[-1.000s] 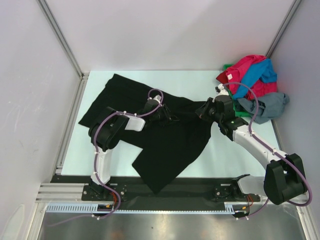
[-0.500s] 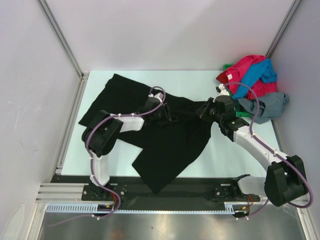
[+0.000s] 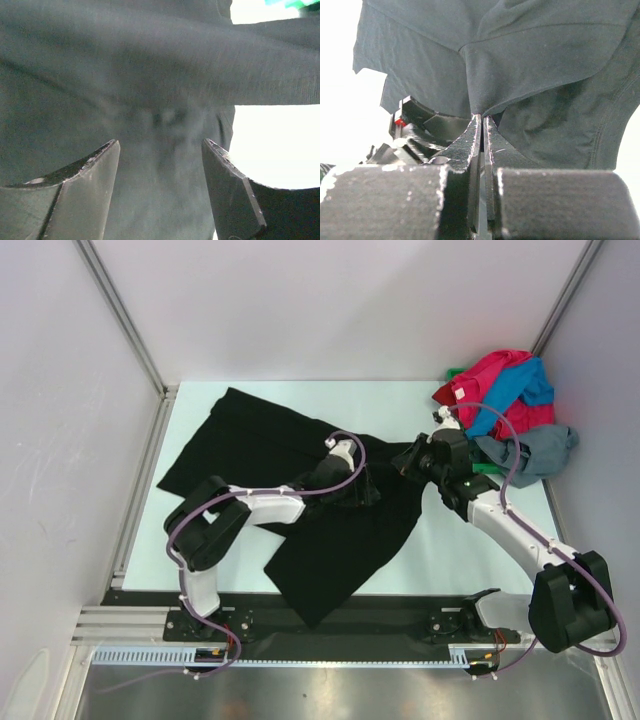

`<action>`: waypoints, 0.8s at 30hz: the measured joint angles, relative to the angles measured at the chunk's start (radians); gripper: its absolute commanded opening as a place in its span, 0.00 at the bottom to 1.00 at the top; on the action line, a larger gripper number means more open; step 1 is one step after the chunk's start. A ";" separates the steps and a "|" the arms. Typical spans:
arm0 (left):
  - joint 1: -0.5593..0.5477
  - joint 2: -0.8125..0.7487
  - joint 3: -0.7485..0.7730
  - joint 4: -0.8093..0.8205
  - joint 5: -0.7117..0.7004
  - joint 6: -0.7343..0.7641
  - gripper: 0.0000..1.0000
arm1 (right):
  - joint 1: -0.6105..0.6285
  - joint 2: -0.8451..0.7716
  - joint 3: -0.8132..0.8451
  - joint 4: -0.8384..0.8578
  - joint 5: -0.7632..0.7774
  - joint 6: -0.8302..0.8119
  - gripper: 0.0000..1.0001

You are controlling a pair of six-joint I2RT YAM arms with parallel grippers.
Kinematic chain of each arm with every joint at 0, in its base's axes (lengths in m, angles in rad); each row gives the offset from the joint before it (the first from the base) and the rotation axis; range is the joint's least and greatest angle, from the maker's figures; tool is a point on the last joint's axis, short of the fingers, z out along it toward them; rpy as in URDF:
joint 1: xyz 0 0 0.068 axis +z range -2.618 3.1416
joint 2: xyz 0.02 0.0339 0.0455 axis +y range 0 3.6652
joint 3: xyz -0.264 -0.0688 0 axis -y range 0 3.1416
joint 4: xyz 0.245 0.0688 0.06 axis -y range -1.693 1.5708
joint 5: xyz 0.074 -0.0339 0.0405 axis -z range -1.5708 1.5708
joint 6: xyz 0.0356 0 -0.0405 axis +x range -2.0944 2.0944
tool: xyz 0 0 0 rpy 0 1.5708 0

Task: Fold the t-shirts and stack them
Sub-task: Flatten the tshirt out

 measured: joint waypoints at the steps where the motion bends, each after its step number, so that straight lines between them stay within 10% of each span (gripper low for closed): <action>1: -0.010 0.013 0.028 -0.016 -0.032 0.014 0.74 | -0.001 0.000 0.002 -0.001 0.000 0.000 0.03; 6: -0.064 0.074 0.158 -0.096 -0.224 0.064 0.96 | -0.004 0.000 0.008 -0.001 0.000 0.000 0.03; 24: -0.070 0.203 0.281 -0.230 -0.512 0.148 0.75 | -0.022 -0.013 0.008 0.000 -0.006 0.000 0.02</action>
